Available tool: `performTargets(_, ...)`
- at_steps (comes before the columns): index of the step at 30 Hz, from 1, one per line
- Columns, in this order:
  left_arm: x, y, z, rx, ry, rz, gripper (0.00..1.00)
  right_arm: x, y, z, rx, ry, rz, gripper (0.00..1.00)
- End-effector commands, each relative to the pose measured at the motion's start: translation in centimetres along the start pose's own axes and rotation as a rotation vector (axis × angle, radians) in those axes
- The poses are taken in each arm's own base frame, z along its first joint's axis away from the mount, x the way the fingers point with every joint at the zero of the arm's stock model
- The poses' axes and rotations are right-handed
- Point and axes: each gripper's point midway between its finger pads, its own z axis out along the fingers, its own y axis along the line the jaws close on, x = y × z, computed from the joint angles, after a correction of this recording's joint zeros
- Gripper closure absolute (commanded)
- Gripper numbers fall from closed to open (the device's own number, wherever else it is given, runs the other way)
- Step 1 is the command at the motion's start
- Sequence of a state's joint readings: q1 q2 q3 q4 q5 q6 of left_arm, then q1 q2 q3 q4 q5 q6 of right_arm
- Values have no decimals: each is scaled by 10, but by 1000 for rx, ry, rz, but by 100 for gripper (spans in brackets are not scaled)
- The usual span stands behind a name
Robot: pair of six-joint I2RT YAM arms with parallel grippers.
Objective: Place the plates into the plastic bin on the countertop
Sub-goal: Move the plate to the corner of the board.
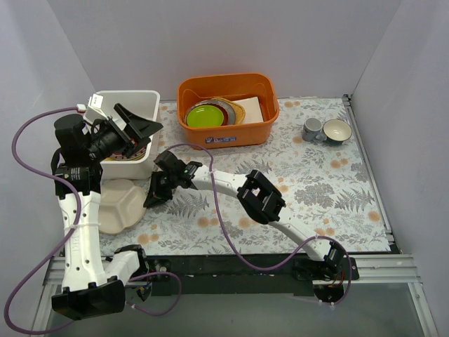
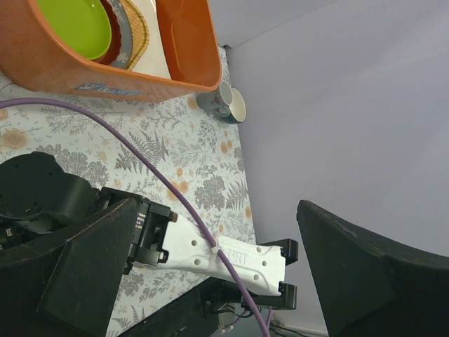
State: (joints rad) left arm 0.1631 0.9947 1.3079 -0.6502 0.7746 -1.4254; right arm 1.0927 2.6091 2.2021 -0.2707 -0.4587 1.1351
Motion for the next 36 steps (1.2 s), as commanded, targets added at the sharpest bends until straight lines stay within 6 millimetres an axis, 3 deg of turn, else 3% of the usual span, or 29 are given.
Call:
performTargets(1,5,-7,-5,27,-1,15,2,15,-49,-5,166,61,-27,94)
performTargets(7,7,-5,-5,26,0,8,2,19,-75,-29,230,98,-73,94)
performTargets(16,9,-3,-4,30,0,-6,2,42,-121,-68,348,152,-127,94)
performTargets(22,11,-2,-5,31,3,-11,2,48,-147,-103,413,155,-132,94)
performTargets(28,14,-2,-6,33,12,-9,2,40,-179,-145,497,113,-118,93)
performTargets(32,17,1,-5,23,19,-23,2,42,-212,-174,591,95,-102,92)
performTargets(36,18,2,-6,24,22,-27,2,37,-225,-193,629,69,-113,88)
